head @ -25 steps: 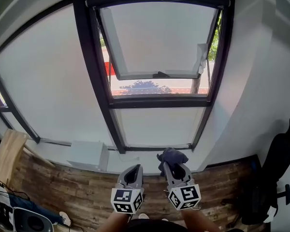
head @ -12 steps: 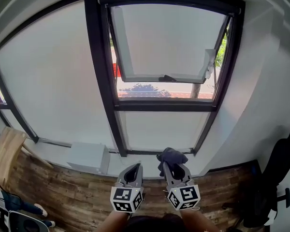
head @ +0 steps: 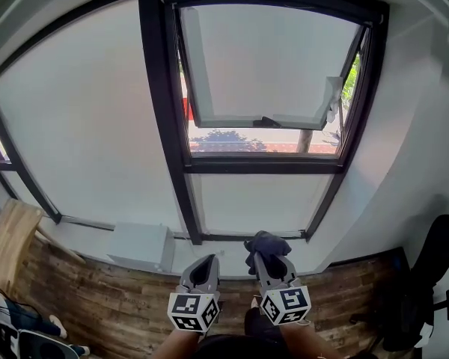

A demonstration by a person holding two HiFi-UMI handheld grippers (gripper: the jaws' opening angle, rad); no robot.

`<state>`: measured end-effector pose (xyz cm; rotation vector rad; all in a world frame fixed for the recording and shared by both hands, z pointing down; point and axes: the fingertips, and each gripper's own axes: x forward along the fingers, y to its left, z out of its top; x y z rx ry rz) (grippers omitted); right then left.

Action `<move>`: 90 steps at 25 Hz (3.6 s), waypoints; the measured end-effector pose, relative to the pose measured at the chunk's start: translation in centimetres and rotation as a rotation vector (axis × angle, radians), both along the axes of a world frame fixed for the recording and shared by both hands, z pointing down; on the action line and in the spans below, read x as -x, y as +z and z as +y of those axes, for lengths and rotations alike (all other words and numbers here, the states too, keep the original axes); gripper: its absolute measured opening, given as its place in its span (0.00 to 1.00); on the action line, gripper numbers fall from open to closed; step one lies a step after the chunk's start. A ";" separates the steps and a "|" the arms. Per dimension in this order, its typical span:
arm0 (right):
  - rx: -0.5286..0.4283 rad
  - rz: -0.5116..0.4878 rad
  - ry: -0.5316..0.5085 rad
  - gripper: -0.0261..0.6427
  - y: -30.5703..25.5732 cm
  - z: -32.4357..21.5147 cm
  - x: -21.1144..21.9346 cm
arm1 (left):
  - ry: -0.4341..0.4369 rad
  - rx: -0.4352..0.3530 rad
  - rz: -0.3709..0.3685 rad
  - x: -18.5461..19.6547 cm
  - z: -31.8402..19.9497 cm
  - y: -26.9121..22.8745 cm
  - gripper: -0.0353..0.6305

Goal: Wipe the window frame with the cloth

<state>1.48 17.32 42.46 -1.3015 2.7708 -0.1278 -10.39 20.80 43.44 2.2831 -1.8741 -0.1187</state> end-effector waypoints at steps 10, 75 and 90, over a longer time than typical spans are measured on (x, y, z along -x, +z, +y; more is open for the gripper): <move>-0.008 -0.001 -0.047 0.14 0.3 -6.1 2.6 | -0.036 -0.024 -0.075 2.2 -5.8 0.0 0.06; 0.241 0.211 -0.413 0.14 10.1 -44.0 30.6 | -0.333 0.112 -0.016 24.1 -37.5 2.4 0.07; 0.340 0.337 -0.377 0.14 15.2 -46.6 35.7 | -0.372 0.106 0.014 27.1 -35.6 3.3 0.07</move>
